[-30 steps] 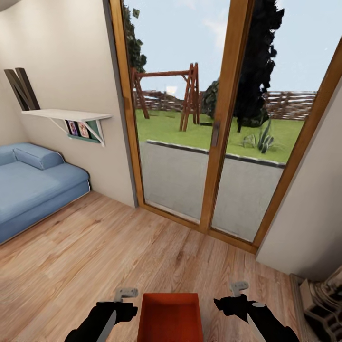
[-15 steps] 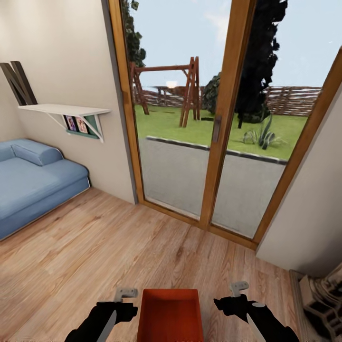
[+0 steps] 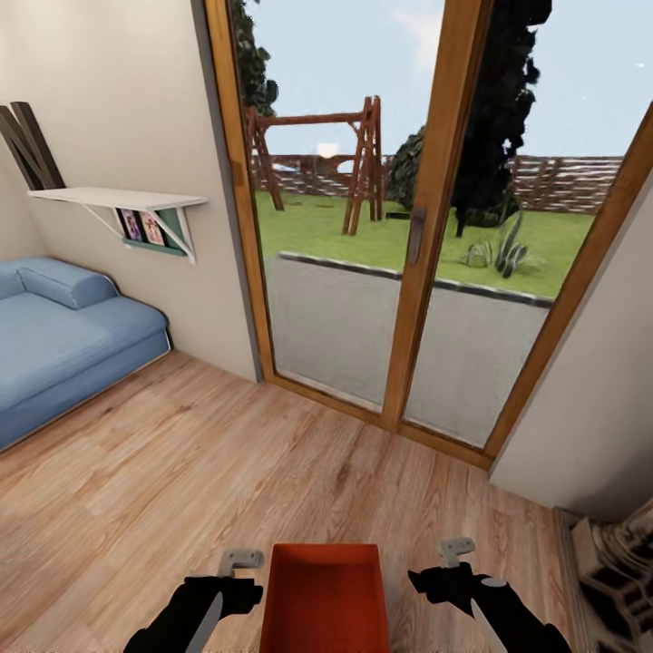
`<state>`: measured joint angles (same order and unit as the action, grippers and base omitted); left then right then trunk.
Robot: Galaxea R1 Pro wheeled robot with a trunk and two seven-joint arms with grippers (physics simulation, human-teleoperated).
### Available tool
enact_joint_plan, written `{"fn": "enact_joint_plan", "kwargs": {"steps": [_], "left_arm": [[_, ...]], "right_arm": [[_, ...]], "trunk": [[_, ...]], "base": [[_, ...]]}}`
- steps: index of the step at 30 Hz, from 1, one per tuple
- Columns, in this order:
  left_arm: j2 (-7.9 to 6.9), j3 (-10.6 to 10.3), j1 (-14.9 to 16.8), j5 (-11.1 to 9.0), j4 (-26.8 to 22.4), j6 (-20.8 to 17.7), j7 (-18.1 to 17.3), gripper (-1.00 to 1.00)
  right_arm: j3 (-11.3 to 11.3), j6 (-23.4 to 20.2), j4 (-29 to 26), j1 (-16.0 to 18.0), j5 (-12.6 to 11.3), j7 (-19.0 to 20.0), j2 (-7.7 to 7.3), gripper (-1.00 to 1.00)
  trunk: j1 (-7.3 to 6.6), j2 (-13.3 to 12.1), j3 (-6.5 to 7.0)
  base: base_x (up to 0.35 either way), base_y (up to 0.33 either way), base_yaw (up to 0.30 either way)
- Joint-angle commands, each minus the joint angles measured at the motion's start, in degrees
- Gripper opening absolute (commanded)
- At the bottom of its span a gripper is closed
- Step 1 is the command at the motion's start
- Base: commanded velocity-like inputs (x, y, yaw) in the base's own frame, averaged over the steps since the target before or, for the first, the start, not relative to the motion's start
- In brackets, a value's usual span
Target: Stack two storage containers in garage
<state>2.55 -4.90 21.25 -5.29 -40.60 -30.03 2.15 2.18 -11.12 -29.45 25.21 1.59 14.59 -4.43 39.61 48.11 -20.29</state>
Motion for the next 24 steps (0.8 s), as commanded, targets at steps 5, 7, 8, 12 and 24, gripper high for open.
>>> {"fn": "enact_joint_plan", "kwargs": {"steps": [5,7,8,12,24], "left_arm": [[-0.01,-0.1,0.0,-0.6,-0.1,-0.3,0.2,1.0],[0.0,-0.1,0.0,-0.6,-0.1,-0.4,0.2,1.0],[0.03,-0.1,0.0,-0.6,-0.1,-0.4,0.2,1.0],[0.08,-0.1,0.0,-0.6,-0.1,-0.4,0.2,1.0],[0.07,-0.1,0.0,-0.6,-0.1,-0.4,0.2,1.0]], "right_arm": [[0.2,-0.2,0.4,0.0,0.2,0.1,0.01,1.0],[0.2,-0.2,1.0,0.0,0.1,0.2,0.06,1.0],[0.2,-0.2,1.3,0.0,0.1,0.2,0.08,1.0],[0.2,-0.2,2.5,0.0,0.1,0.3,0.19,1.0],[0.1,-0.1,5.2,0.0,0.1,4.8,1.23,1.0]], "trunk": [[1.11,2.1,-1.44],[1.55,2.9,-1.98],[1.77,3.3,-2.26],[2.65,4.9,-3.35],[5.28,9.7,-6.61]], "base": [[0.0,0.0,0.0],[0.0,0.0,0.0],[0.0,0.0,0.0],[0.0,0.0,0.0],[0.0,0.0,0.0]]}}
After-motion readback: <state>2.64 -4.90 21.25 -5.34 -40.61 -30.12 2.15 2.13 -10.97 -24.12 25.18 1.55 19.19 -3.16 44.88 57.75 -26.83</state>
